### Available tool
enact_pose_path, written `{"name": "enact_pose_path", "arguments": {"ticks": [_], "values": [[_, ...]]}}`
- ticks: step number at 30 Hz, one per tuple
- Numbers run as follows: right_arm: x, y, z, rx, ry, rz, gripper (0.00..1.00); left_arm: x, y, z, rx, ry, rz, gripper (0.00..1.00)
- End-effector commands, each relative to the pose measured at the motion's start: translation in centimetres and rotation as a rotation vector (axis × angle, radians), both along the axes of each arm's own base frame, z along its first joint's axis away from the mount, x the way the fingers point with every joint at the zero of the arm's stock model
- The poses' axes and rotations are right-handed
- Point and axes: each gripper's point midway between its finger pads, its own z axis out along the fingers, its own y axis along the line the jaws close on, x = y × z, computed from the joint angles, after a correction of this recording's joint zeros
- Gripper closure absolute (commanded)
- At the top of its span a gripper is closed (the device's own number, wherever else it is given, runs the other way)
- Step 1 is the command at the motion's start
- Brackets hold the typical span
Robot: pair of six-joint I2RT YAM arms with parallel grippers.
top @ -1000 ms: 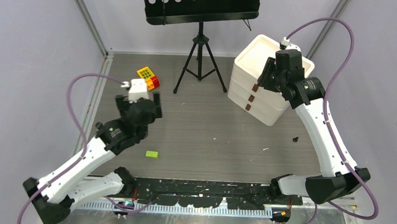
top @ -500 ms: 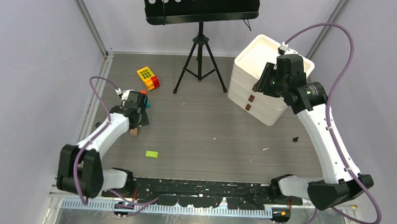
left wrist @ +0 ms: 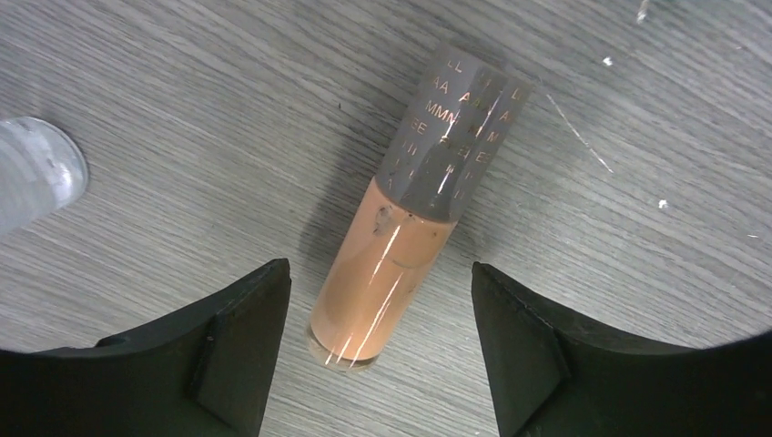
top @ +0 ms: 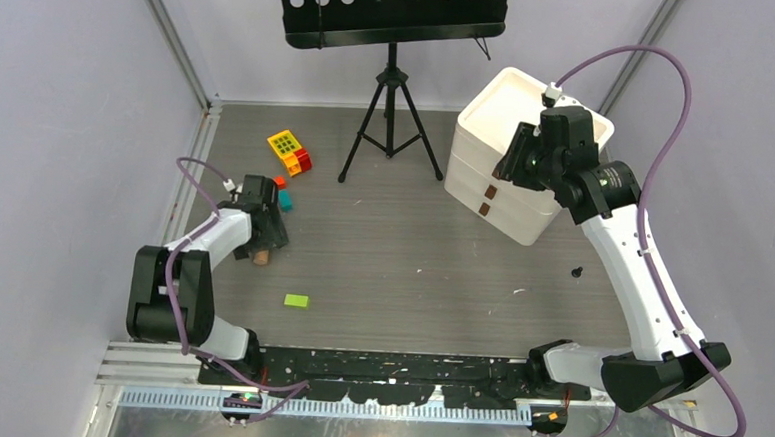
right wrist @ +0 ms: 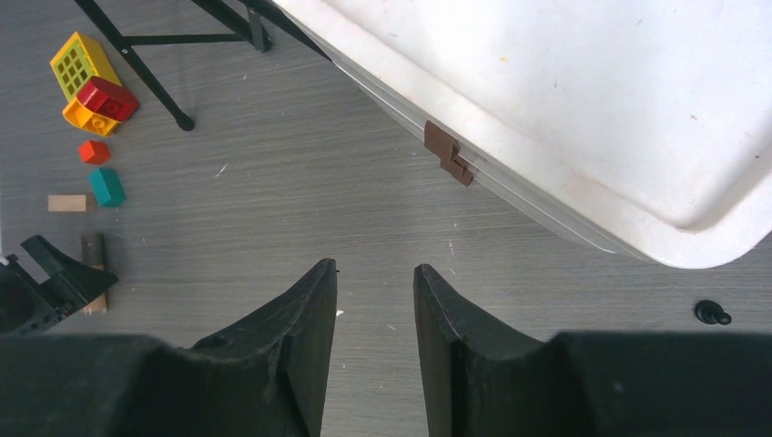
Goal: Organize the makeup
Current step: Pick up the makeup from the center of the board.
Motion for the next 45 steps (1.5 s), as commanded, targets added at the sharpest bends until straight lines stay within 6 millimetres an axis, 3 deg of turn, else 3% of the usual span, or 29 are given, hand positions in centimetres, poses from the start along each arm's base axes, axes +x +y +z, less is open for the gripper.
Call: {"name": "enact_pose_path", "arguments": {"ticks": [1, 16, 22, 27, 29, 37, 42, 45], "values": [[-0.2, 0.5, 1.9, 0.043, -0.06, 0.009, 0.58, 0.7, -0.4, 0.0, -0.056, -0.012, 0.042, 0.26], [-0.5, 0.1, 2.4, 0.034, -0.079, 0.003, 0.58, 1.3, -0.9, -1.7, -0.069, 0.065, 0.005, 0.53], [-0.6, 0.0, 2.2, 0.029, -0.079, -0.004, 0.58, 2.2, -2.5, -1.5, -0.145, 0.027, -0.088, 0.85], [-0.7, -0.3, 2.1, 0.034, -0.092, -0.017, 0.58, 2.6, -3.6, 0.1, -0.173, -0.042, -0.147, 0.96], [-0.7, -0.3, 1.9, 0.034, -0.097, -0.023, 0.58, 2.6, -4.4, 1.2, -0.179, -0.088, -0.186, 1.0], [-0.8, -0.7, 2.4, 0.056, -0.168, -0.04, 0.58, 1.9, -9.5, 7.3, -0.162, -0.315, -0.407, 1.0], [-1.4, -0.3, 3.1, 0.082, -0.235, 0.007, 0.56, 1.2, -15.4, 15.3, -0.335, -0.631, -0.664, 1.0], [-2.1, 1.4, 3.5, 0.128, -0.257, 0.106, 0.51, 0.3, -18.4, 20.2, -0.452, -0.787, -0.807, 1.0]]}}
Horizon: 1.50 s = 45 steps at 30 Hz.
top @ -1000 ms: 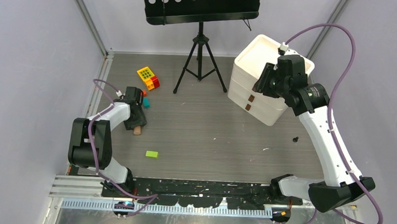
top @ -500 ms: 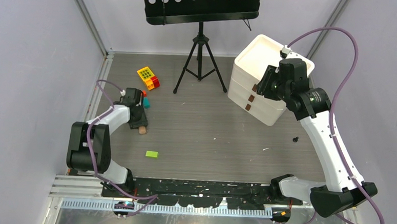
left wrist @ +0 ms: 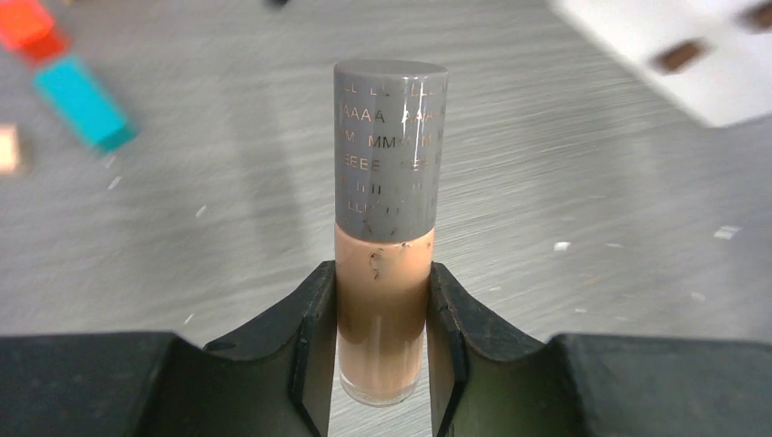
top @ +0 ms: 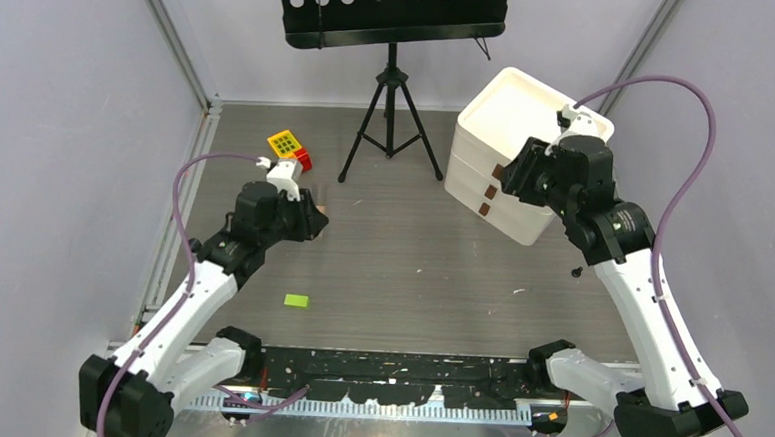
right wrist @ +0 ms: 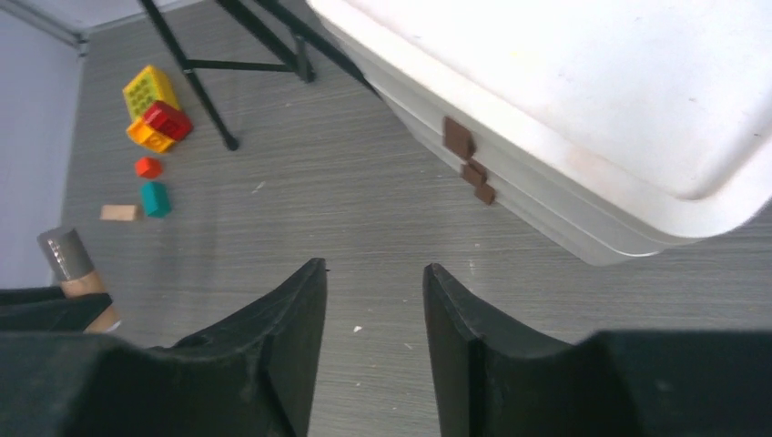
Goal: Organize the makeup
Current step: Pick up the makeup from the center of the board, then place the makeup in the storage box.
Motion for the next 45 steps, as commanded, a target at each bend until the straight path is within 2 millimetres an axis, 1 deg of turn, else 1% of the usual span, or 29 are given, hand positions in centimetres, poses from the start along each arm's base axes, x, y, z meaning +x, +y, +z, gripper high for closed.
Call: {"name": "enact_pose_path", "arguments": {"ticks": [1, 2, 4, 6, 8, 10, 12, 14, 16, 17, 19, 20, 21, 24, 26, 30, 34, 36, 41, 45], "values": [[-0.6, 3.1, 3.2, 0.094, -0.13, 0.173, 0.47, -0.2, -5.5, 9.2, -0.217, -0.304, -0.278, 1.0], [-1.1, 4.2, 3.5, 0.126, -0.133, 0.234, 0.44, -0.6, -6.4, 10.8, -0.258, -0.343, -0.326, 1.0], [-2.4, 7.0, 4.1, 0.213, -0.138, 0.4, 0.42, -1.4, -7.9, 13.8, -0.344, -0.412, -0.4, 1.0], [-4.4, 9.9, 5.2, 0.318, -0.146, 0.591, 0.39, -1.7, -8.9, 15.8, -0.406, -0.455, -0.444, 1.0], [-5.7, 11.8, 6.3, 0.422, -0.173, 0.727, 0.38, -1.9, -9.9, 17.3, -0.458, -0.481, -0.49, 1.0], [-5.6, 12.6, 7.2, 0.5, -0.214, 0.75, 0.34, -2.2, -11.1, 18.4, -0.497, -0.492, -0.548, 1.0], [-5.1, 13.2, 7.2, 0.529, -0.219, 0.736, 0.3, -2.6, -12.3, 19.5, -0.523, -0.508, -0.59, 1.0], [-4.7, 14.4, 6.2, 0.488, -0.206, 0.744, 0.28, -3.1, -13.8, 20.3, -0.541, -0.516, -0.624, 1.0], [-4.6, 15.9, 5.0, 0.411, -0.198, 0.751, 0.26, -3.3, -15.4, 20.8, -0.559, -0.512, -0.645, 1.0], [-4.9, 16.8, 4.7, 0.378, -0.206, 0.764, 0.26, -3.5, -16.2, 21.1, -0.573, -0.511, -0.664, 1.0], [-4.4, 17.6, 4.8, 0.345, -0.265, 0.732, 0.26, -3.8, -17.6, 21.6, -0.605, -0.511, -0.692, 1.0], [-4.3, 17.9, 5.0, 0.345, -0.298, 0.721, 0.26, -4.1, -18.4, 21.6, -0.62, -0.507, -0.706, 1.0], [-4.0, 17.9, 5.1, 0.348, -0.319, 0.697, 0.26, -4.2, -18.7, 21.9, -0.63, -0.511, -0.709, 1.0], [-3.2, 17.4, 4.9, 0.324, -0.34, 0.617, 0.26, -4.5, -19.9, 22.1, -0.643, -0.509, -0.719, 1.0], [-3.1, 17.1, 4.7, 0.313, -0.35, 0.594, 0.27, -4.7, -20.4, 22.2, -0.644, -0.515, -0.723, 1.0], [-3.0, 16.8, 4.2, 0.292, -0.346, 0.576, 0.37, -4.9, -20.9, 22.1, -0.643, -0.511, -0.738, 1.0], [-2.5, 16.2, 3.9, 0.283, -0.343, 0.53, 0.39, -5.3, -21.5, 22.0, -0.639, -0.513, -0.765, 1.0], [-2.4, 15.8, 4.6, 0.301, -0.37, 0.507, 0.37, -5.5, -21.7, 21.9, -0.638, -0.511, -0.77, 1.0], [-3.3, 14.5, 7.3, 0.345, -0.436, 0.475, 0.34, -5.4, -21.4, 21.4, -0.628, -0.51, -0.756, 1.0], [-4.3, 14.4, 8.8, 0.375, -0.447, 0.495, 0.33, -5.3, -21.4, 21.1, -0.622, -0.506, -0.749, 1.0]]}}
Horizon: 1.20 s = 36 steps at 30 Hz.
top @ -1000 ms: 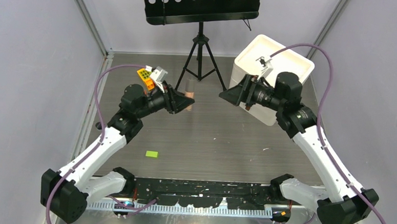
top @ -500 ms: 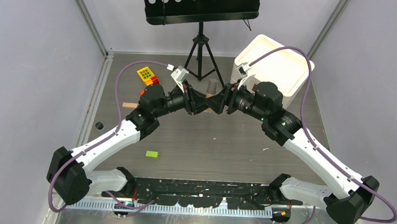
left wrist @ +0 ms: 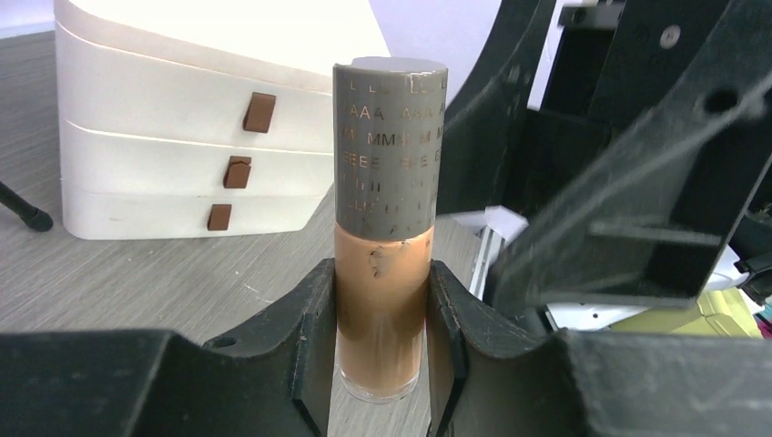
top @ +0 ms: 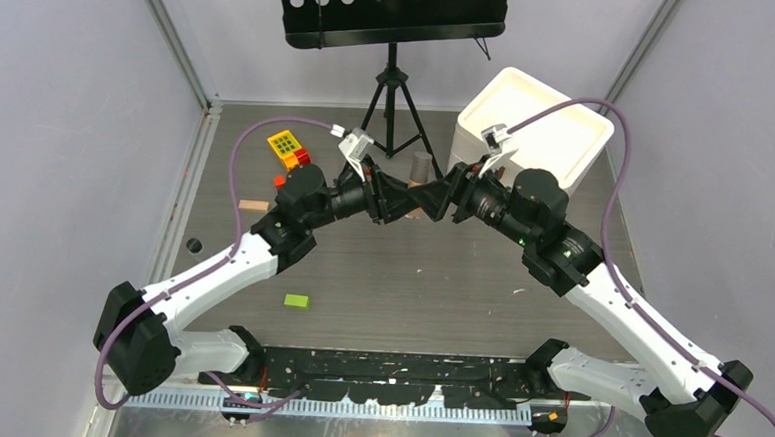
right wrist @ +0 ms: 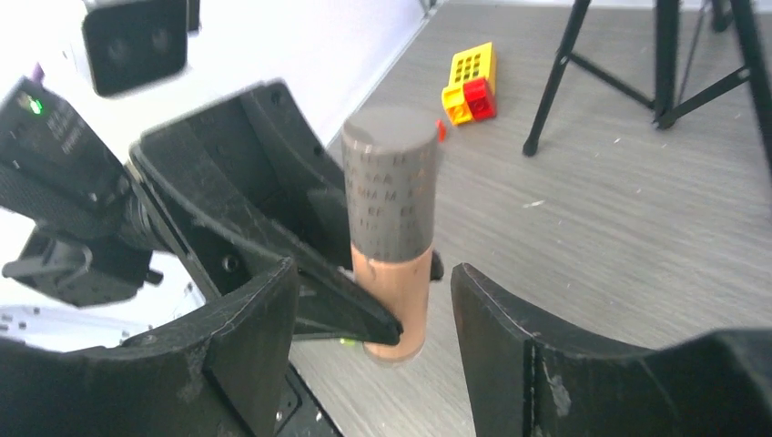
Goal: Organize the makeup
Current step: Place the makeup in the storage box.
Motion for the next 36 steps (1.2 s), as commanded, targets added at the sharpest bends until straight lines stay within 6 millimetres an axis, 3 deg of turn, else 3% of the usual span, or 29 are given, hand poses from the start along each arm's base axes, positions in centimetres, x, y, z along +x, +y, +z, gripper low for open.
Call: {"name": "enact_pose_path", "arguments": {"ticks": [1, 7, 12, 19, 22, 27, 31, 33, 36], "values": [[0.9, -2.0, 6.0, 0.129, -0.119, -0.111, 0.32, -1.7, -0.2, 3.7, -0.066, -0.113, -0.061, 1.0], [0.5, -2.0, 6.3, 0.13, -0.11, -0.1, 0.32, -1.7, -0.3, 3.6, -0.066, -0.107, -0.062, 1.0], [1.4, -1.7, 4.7, 0.081, -0.062, -0.115, 0.35, -1.8, -0.3, 3.7, -0.07, -0.109, -0.068, 1.0], [1.7, -0.3, 2.1, 0.002, 0.009, -0.057, 0.5, -1.8, -0.4, 3.6, -0.071, -0.103, -0.071, 1.0], [1.6, -0.2, 2.0, 0.004, 0.004, -0.051, 0.53, -1.8, -0.4, 3.5, -0.07, -0.1, -0.07, 1.0], [1.2, -0.1, 2.0, -0.006, 0.0, -0.028, 0.45, -1.6, -0.6, 3.3, -0.066, -0.096, -0.066, 1.0], [0.9, 0.2, 1.6, -0.023, 0.013, -0.004, 0.45, -1.4, -0.7, 3.1, -0.065, -0.093, -0.064, 1.0], [1.0, 0.1, 1.5, -0.03, 0.017, -0.009, 0.54, -1.4, -0.7, 3.1, -0.065, -0.092, -0.066, 1.0], [1.2, -0.3, 1.9, -0.019, -0.006, -0.036, 0.76, -1.3, -0.9, 2.9, -0.062, -0.087, -0.071, 1.0]]}}
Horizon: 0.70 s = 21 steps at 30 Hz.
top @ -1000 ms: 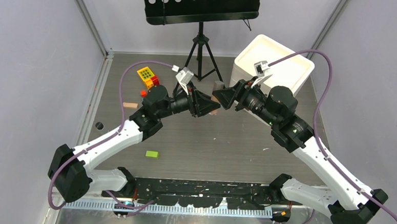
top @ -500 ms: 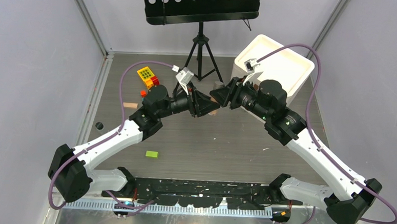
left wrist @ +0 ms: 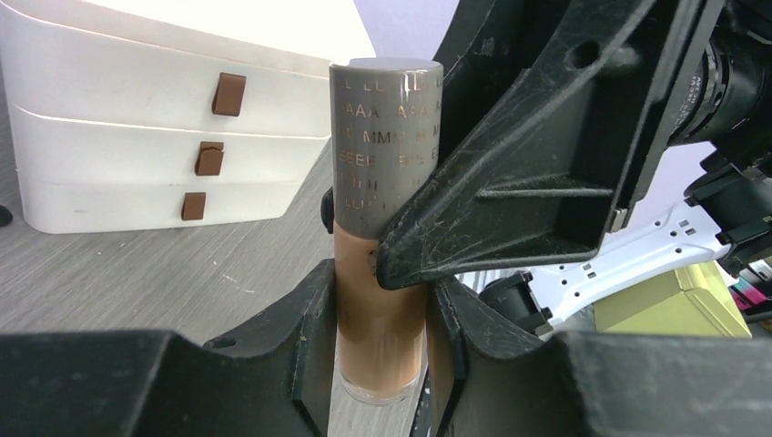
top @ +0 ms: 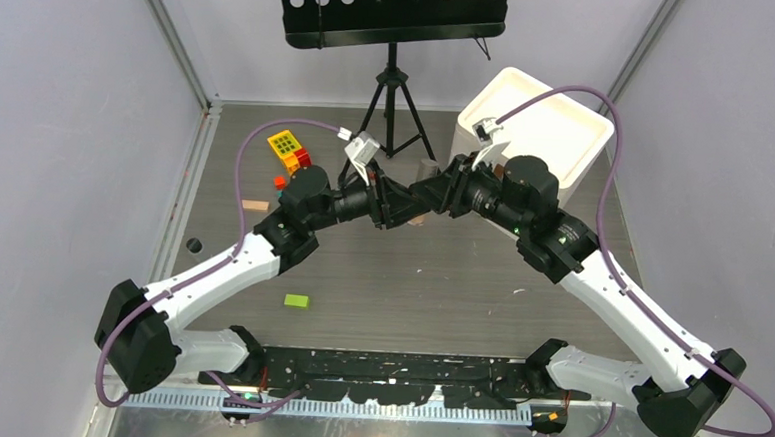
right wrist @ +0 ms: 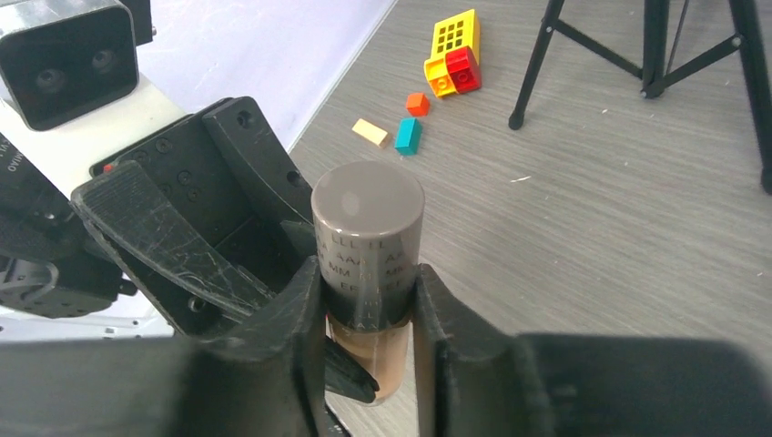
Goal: Organize the makeup
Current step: Place the makeup in the storage box.
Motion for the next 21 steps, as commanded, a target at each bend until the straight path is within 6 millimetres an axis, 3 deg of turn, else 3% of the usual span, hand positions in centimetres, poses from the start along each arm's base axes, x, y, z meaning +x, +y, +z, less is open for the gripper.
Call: {"name": "enact_pose_path", "arguments": {"ticks": [1, 2, 3, 4, 6, 7, 9, 14, 21], "values": [[0.4, -0.4, 2.8, 0.034, -0.076, -0.027, 0.86, -0.2, -0.2, 3.3, -0.074, -0.092, -0.016, 1.0], [0.7, -0.6, 3.1, 0.039, -0.089, -0.047, 0.97, -0.2, -0.2, 3.2, -0.072, -0.091, -0.019, 1.0], [1.2, -1.0, 3.5, 0.04, -0.104, -0.082, 0.99, -0.2, -0.2, 3.1, -0.072, -0.088, -0.02, 0.96], [1.6, -1.4, 4.1, 0.043, -0.123, -0.112, 1.0, -0.2, -0.3, 3.1, -0.07, -0.085, -0.02, 0.85], [3.1, -2.8, 5.4, 0.031, -0.176, -0.215, 1.0, -0.3, -0.2, 2.9, -0.055, -0.07, -0.022, 0.53], [4.1, -3.6, 6.4, 0.017, -0.212, -0.278, 1.0, -0.3, -0.1, 2.8, -0.041, -0.062, -0.019, 0.31], [5.9, -5.3, 8.0, -0.023, -0.268, -0.399, 1.0, -0.4, 0.4, 2.2, -0.005, -0.043, -0.003, 0.03], [10.8, -10.6, 11.1, -0.161, -0.407, -0.704, 1.0, -0.5, 3.4, -0.1, 0.107, 0.002, 0.122, 0.0], [17.7, -17.8, 11.7, -0.156, -0.466, -0.909, 1.0, -1.1, 9.1, -3.5, 0.241, 0.047, 0.336, 0.0]]}}
